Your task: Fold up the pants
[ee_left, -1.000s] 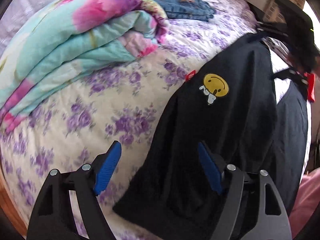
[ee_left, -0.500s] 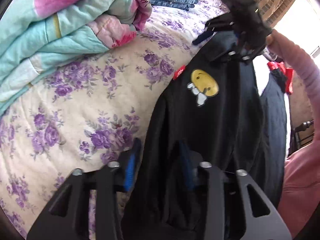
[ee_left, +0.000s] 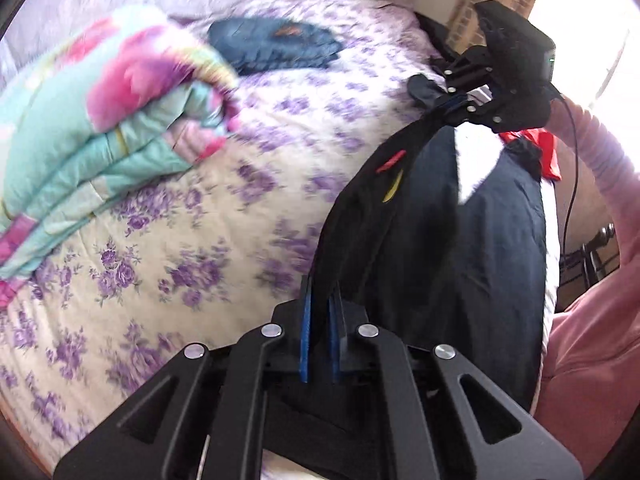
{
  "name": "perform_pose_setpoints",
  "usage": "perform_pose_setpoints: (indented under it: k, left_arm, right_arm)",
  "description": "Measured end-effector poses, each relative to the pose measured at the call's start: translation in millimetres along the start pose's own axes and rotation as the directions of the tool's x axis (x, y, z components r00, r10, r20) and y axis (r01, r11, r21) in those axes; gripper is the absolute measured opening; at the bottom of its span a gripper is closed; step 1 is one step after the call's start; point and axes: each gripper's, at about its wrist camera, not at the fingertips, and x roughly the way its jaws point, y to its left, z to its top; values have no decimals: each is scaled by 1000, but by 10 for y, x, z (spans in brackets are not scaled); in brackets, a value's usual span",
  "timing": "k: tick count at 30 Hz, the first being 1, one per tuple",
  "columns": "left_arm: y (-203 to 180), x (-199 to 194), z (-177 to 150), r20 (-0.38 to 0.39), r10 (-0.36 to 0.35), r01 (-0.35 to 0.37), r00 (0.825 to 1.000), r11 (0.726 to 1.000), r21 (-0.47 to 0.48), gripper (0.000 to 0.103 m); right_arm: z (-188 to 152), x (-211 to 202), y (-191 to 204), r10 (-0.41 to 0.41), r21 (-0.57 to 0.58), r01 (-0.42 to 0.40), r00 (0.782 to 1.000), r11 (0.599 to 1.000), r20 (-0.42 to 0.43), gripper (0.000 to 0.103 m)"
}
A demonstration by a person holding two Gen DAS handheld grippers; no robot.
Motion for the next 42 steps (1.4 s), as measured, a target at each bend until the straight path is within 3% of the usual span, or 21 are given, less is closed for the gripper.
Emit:
perform_pose_setpoints:
  k: [7, 10, 13, 18, 23, 26, 27, 28, 29, 30, 31, 32, 34, 36, 37, 39, 40, 42]
  left_arm:
    - [-1156, -511, -559, 98, 69, -84, 993, 983, 162, 6]
    - [-1602, -623, -891, 121, 81, -104, 989, 974, 200, 6]
    - [-1878, -577, -1208, 112, 88, -110, 990, 972, 206, 6]
    - [-2068, -418, -1627, 80, 121, -132, 989, 979, 157, 6]
    - [-2005, -164, -1863, 55, 118, -122, 991, 991, 64, 10]
    - [-1968, -74, -1949, 70, 116, -117, 991, 993, 14, 12]
    - [-1971, -101, -1958, 76, 122, -122, 990, 993, -7, 15]
    - [-1991, -149, -1960, 76, 131, -129, 988, 991, -28, 27]
    - [-2040, -226, -1956, 83, 148, -145, 986, 989, -40, 48]
    - [-2092, -296, -1949, 98, 162, -159, 982, 986, -40, 62]
    - [-2202, -410, -1930, 137, 205, -202, 969, 979, -31, 87]
    - [-2299, -492, -1899, 174, 243, -242, 954, 970, -23, 97]
    - [-2534, -632, -1750, 258, 275, -286, 926, 958, 7, 97]
    - [-2686, -626, -1535, 316, 276, -294, 907, 956, 7, 98]
    - [-2747, -552, -1395, 340, 251, -264, 906, 965, -9, 98]
    - [-2776, -301, -1168, 348, 135, -123, 928, 991, -55, 97]
    - [-2779, -75, -1028, 338, 47, -18, 940, 996, -89, 97]
    - [-2758, 300, -857, 316, -61, 110, 947, 984, -139, 97]
  right_arm:
    - [-516, -581, 1231, -91, -141, 97, 994, 985, 53, 6]
    - [-810, -583, 1749, -127, -200, 135, 990, 970, 54, 6]
    - [-1075, -436, 2173, -116, -228, 122, 992, 966, 39, 6]
    - [-1385, -199, 2554, -87, -213, 84, 996, 973, -4, 6]
    - [-1570, 29, 2605, -84, -162, 80, 996, 984, -20, 10]
    - [-1631, 100, 2580, -65, -68, 65, 998, 996, 6, 12]
    - [-1633, 71, 2567, -56, -34, 57, 998, 998, 16, 27]
    - [-1645, 23, 2551, -48, 9, 48, 998, 999, 34, 43]
    - [-1671, -49, 2535, -47, 52, 44, 997, 998, 64, 69]
    - [-1718, -193, 2513, -41, 107, 28, 991, 994, 128, 71]
    - [-1754, -300, 2477, -36, 145, 11, 985, 989, 172, 71]
    - [-1801, -430, 2416, -50, 203, 7, 976, 979, 211, 71]
    - [-1889, -656, 2233, -137, 333, 43, 955, 942, 264, 73]
    - [-2022, -921, 1999, -256, 494, 70, 912, 866, 320, 93]
    - [-2120, -1083, 1817, -292, 587, 31, 888, 809, 356, 93]
    - [-2212, -1246, 1468, -313, 707, -31, 882, 707, 352, 93]
    - [-2266, -1325, 1237, -338, 775, -42, 884, 630, 323, 93]
    - [-2362, -1427, 908, -399, 863, -29, 878, 504, 262, 93]
